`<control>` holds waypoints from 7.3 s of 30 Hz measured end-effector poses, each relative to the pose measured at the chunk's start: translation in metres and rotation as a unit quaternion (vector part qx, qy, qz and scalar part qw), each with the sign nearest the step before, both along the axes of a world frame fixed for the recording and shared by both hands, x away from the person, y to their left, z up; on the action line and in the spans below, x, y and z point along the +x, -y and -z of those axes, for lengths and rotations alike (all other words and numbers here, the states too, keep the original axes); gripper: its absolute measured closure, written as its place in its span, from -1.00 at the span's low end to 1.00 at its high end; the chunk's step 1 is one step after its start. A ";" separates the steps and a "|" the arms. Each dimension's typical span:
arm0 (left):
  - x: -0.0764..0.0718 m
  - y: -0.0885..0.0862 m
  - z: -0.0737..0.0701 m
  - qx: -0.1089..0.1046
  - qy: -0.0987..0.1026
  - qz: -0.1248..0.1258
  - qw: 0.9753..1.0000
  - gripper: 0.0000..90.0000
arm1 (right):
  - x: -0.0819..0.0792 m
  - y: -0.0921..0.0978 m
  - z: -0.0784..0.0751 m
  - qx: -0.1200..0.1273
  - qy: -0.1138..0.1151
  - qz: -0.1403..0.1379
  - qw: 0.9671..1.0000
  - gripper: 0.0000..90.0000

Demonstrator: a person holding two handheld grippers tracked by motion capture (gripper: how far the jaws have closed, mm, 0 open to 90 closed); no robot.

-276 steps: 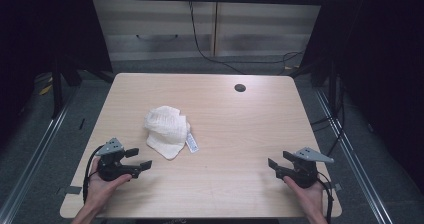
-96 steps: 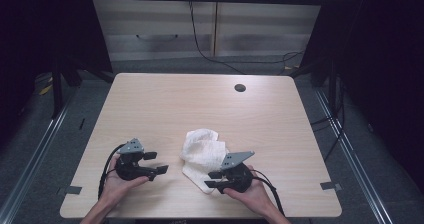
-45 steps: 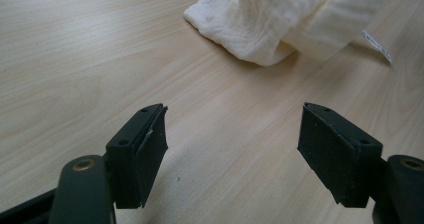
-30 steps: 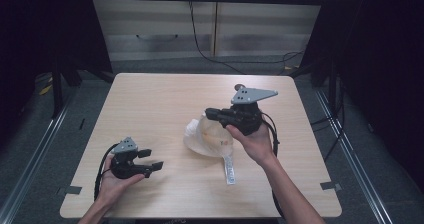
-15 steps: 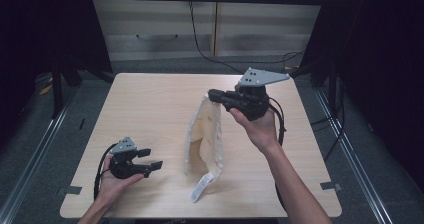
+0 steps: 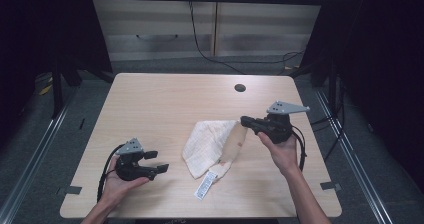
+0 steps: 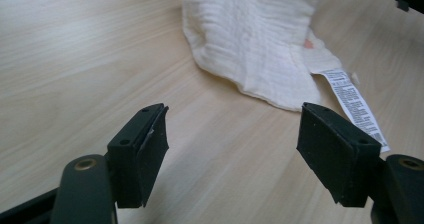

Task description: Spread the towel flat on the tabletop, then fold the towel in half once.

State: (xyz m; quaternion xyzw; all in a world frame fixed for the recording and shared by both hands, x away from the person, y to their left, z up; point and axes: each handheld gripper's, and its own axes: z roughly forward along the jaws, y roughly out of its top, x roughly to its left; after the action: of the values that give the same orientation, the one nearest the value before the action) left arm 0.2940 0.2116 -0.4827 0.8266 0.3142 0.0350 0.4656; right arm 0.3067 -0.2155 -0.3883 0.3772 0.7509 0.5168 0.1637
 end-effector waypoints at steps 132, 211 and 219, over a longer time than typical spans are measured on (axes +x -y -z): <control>0.037 -0.003 -0.172 -0.158 0.180 -0.026 0.971 0.91 | -0.006 0.028 -0.075 0.042 0.092 0.010 0.995 0.96; 0.110 0.007 -0.045 -0.040 0.011 -0.089 0.995 0.50 | 0.057 0.056 0.057 0.020 -0.066 0.078 0.995 0.71; 0.078 -0.006 -0.046 -0.025 0.014 -0.063 0.998 0.46 | 0.020 0.059 0.044 -0.021 -0.065 0.049 0.996 0.67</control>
State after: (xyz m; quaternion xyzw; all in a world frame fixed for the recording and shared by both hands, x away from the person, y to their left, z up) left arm 0.3721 0.2180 -0.4369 0.7926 0.3602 0.0678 0.4873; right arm 0.3270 -0.2746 -0.4322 0.4430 0.7513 0.4664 0.1479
